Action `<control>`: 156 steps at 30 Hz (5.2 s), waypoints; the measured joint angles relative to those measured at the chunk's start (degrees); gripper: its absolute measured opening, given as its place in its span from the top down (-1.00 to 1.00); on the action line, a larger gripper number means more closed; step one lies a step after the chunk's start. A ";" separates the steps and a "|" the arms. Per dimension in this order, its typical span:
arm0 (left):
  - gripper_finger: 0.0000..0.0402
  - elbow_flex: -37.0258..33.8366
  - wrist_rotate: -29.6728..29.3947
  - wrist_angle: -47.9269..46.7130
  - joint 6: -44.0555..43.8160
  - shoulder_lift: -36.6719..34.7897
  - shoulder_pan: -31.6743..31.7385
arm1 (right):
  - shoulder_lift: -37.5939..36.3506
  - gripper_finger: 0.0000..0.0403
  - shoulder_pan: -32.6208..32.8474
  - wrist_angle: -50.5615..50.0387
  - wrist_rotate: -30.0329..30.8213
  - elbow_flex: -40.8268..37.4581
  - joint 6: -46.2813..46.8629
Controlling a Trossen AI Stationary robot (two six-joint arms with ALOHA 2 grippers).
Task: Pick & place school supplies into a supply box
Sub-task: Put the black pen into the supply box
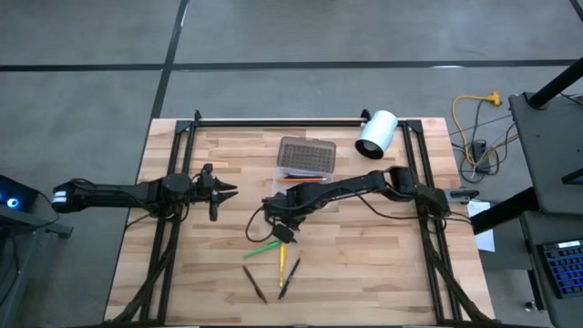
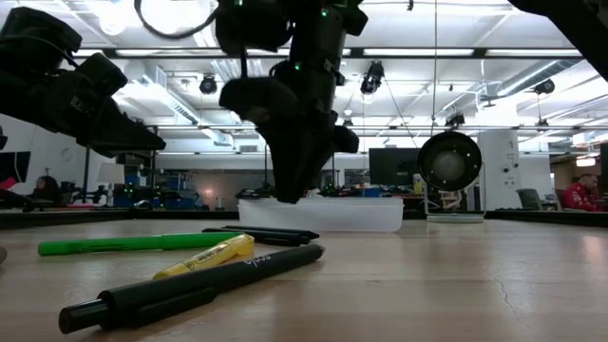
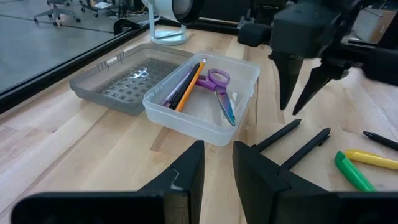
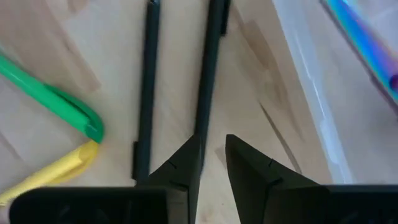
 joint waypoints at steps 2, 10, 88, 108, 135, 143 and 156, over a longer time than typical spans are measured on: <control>0.65 -0.01 -0.01 -0.01 0.00 0.00 0.01 | 0.46 0.66 -0.05 0.06 -0.82 0.00 0.17; 0.65 -0.01 0.00 -0.01 0.00 0.00 0.00 | 1.54 0.66 -0.15 -0.06 -2.18 0.22 0.57; 0.65 0.00 0.02 0.00 0.00 0.00 0.02 | 7.55 0.93 -0.31 -14.02 3.14 11.29 -13.31; 0.65 -0.01 0.01 0.00 0.00 0.00 0.02 | 6.77 0.93 1.75 -20.12 13.75 16.72 -14.60; 0.65 0.00 0.01 -0.01 0.00 0.00 0.01 | 4.60 0.94 0.80 -26.80 23.15 14.76 -11.54; 0.65 0.00 0.01 0.00 0.02 0.00 0.02 | 0.57 0.94 0.30 -24.89 24.96 6.66 -11.12; 0.65 0.00 0.00 0.00 0.01 0.00 0.00 | -3.43 0.94 -2.56 -14.74 25.10 -4.60 -20.44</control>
